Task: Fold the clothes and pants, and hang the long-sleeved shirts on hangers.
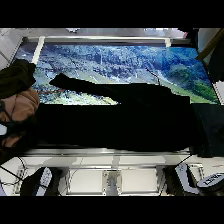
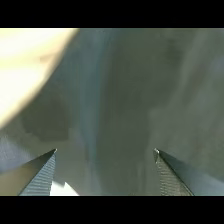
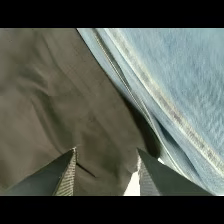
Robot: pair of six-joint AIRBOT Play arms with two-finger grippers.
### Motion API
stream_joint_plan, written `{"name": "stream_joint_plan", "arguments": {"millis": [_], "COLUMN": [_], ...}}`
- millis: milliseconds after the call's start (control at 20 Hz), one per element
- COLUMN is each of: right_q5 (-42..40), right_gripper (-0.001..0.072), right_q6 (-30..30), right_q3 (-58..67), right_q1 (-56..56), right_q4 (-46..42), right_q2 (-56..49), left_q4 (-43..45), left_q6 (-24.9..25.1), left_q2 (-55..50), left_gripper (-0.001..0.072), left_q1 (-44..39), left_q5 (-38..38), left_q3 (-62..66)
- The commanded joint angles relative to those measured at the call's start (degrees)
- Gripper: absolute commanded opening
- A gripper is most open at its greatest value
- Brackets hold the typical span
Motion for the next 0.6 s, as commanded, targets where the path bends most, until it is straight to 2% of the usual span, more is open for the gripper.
{"name": "stream_joint_plan", "arguments": {"millis": [0, 100, 250, 400, 500, 550], "right_q5": [1.01, -2.73, -7.65, -13.42, -15.78, -16.41], "right_gripper": [0.0406, 0.0387, 0.0387, 0.0387, 0.0387, 0.0387], "right_q6": [3.26, 3.21, 3.54, 3.54, 3.52, 3.54], "right_q3": [8.57, 9.88, 9.77, 9.81, 9.81, 9.81], "right_q1": [1.03, 7.13, 21.88, 36.11, 43.43, 46.36], "right_q4": [16.02, 20.59, 17.18, 17.07, 16.70, 16.06], "right_q2": [0.02, 0.02, -1.77, -6.05, -9.70, -11.61], "left_q4": [-4.92, -4.15, -3.87, -3.78, -0.96, 1.25], "left_q6": [-0.13, 0.85, 0.66, 0.68, 0.24, -3.17], "left_q2": [-1.42, -9.79, -32.04, -53.20, -64.06, -67.95], "left_gripper": [0.0720, 0.0720, 0.0720, 0.0720, 0.0720, 0.0720], "left_q1": [-1.11, -5.25, -13.88, -22.53, -27.82, -29.90], "left_q5": [10.58, 9.40, -5.70, -16.85, -18.34, -18.34], "left_q3": [11.89, 22.56, 42.47, 62.49, 74.29, 78.93]}}
